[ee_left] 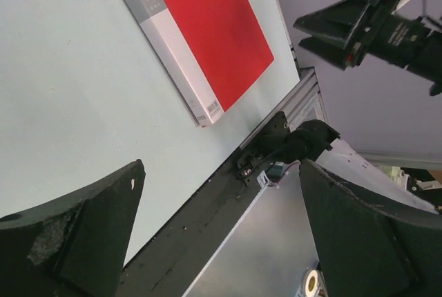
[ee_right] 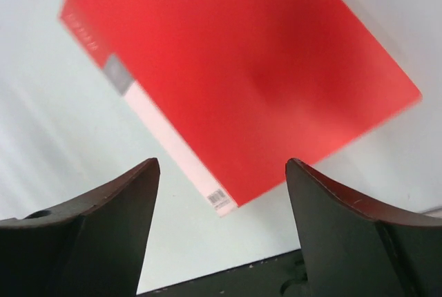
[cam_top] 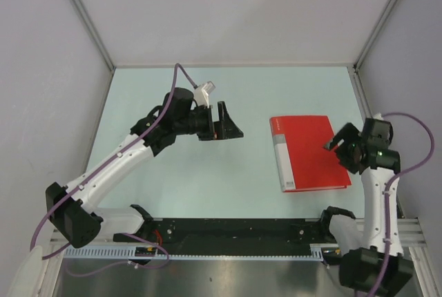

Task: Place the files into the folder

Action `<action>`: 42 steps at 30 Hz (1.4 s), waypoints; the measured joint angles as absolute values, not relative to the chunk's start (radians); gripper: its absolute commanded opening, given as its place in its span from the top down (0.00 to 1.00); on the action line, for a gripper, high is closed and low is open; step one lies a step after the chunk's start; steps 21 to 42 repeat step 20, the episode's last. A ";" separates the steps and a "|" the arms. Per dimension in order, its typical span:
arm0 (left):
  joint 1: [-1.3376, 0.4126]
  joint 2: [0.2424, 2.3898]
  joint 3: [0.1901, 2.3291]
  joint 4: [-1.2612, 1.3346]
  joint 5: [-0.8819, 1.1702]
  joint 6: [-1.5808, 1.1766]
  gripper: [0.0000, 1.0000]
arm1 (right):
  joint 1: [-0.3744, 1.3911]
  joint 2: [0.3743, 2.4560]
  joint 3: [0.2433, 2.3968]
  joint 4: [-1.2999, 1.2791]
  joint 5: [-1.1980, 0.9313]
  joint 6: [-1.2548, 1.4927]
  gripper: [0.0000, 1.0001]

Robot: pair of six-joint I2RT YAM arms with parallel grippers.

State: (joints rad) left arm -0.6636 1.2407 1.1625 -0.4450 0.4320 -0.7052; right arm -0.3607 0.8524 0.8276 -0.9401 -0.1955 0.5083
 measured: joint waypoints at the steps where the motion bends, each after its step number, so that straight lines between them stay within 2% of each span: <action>1: -0.664 1.240 1.166 -0.448 0.429 -0.702 0.00 | -0.287 0.864 0.863 -0.926 -0.164 0.509 0.20; 4: -0.664 1.230 1.190 -0.479 0.390 -0.675 0.00 | -0.007 0.958 1.028 -0.886 -0.009 0.504 0.19; 7: -0.664 1.218 1.279 -0.557 0.316 -0.621 0.00 | 0.356 1.152 1.322 -0.864 0.184 0.474 0.10; 8: -0.664 1.213 1.325 -0.590 0.286 -0.598 0.00 | 0.446 1.204 1.400 -0.850 0.229 0.461 0.01; 10: -0.664 1.193 1.425 -0.637 0.228 -0.553 0.00 | 0.652 1.315 1.578 -0.846 0.352 0.428 0.00; 13: -0.664 1.131 1.568 -0.664 0.146 -0.486 0.00 | 0.845 1.380 1.737 -0.848 0.467 0.382 0.00; 16: -0.664 1.027 1.653 -0.660 0.075 -0.437 0.00 | 0.862 1.348 1.784 -0.845 0.506 0.361 0.00; 20: -0.664 0.903 1.680 -0.646 0.002 -0.407 0.00 | 0.758 1.235 1.747 -0.815 0.464 0.347 0.00; 42: -0.664 0.903 1.680 -0.646 0.002 -0.407 0.00 | 0.758 1.235 1.747 -0.815 0.464 0.347 0.00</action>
